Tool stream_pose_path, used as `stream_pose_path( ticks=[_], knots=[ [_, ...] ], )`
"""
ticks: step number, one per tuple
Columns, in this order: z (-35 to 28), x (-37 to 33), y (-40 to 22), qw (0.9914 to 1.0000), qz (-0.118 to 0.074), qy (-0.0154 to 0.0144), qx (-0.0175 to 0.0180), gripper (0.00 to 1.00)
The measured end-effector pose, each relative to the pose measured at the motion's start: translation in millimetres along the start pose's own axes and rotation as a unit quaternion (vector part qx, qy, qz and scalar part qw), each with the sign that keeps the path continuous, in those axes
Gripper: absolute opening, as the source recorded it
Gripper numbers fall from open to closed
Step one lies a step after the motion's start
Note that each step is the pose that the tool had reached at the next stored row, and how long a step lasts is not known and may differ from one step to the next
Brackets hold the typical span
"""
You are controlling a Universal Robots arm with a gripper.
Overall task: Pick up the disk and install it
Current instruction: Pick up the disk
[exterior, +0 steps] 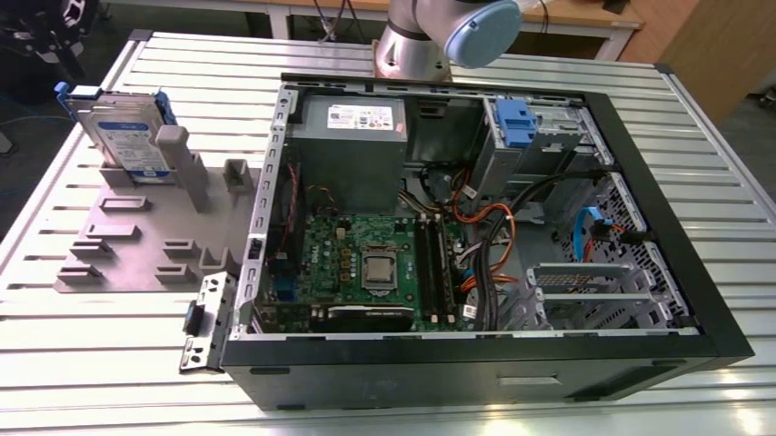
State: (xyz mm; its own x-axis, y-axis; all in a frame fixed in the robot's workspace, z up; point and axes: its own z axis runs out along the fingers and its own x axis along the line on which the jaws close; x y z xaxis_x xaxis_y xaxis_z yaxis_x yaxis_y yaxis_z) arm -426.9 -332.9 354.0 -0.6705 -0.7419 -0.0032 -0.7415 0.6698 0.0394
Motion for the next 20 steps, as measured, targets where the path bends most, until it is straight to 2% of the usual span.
stream_pose_path(
  ticks=[3, 6, 10, 12, 14, 15, 18, 19, 20],
  knots=[
    [0.4, 0.0, 0.0, 0.99961, -0.028, 0.0011, -0.0001, 0.11],
    [0.9, 0.0, 0.0, 0.99854, -0.054, 0.0021, -0.0002, 0.11],
    [1.7, 0.0, -0.1, 0.99589, -0.090, 0.0035, -0.0003, 0.11],
    [2.3, 0.0, -0.1, 0.99411, -0.108, 0.0042, -0.0004, 0.11],
    [3.1, 0.0, -0.1, 0.99197, -0.126, 0.0049, -0.0004, 0.11],
    [3.3, 0.0, -0.1, 0.99125, -0.132, 0.0052, -0.0004, 0.11],
    [4.4, 1.4, 1.4, 0.99069, -0.136, 0.0053, -0.0003, 0.11],
    [5.0, 1.5, 1.4, 0.99032, -0.139, 0.0052, -0.0002, 0.11],
    [5.1, 1.5, 1.4, 0.98950, -0.144, 0.0056, -0.0003, 0.11]
  ],
)
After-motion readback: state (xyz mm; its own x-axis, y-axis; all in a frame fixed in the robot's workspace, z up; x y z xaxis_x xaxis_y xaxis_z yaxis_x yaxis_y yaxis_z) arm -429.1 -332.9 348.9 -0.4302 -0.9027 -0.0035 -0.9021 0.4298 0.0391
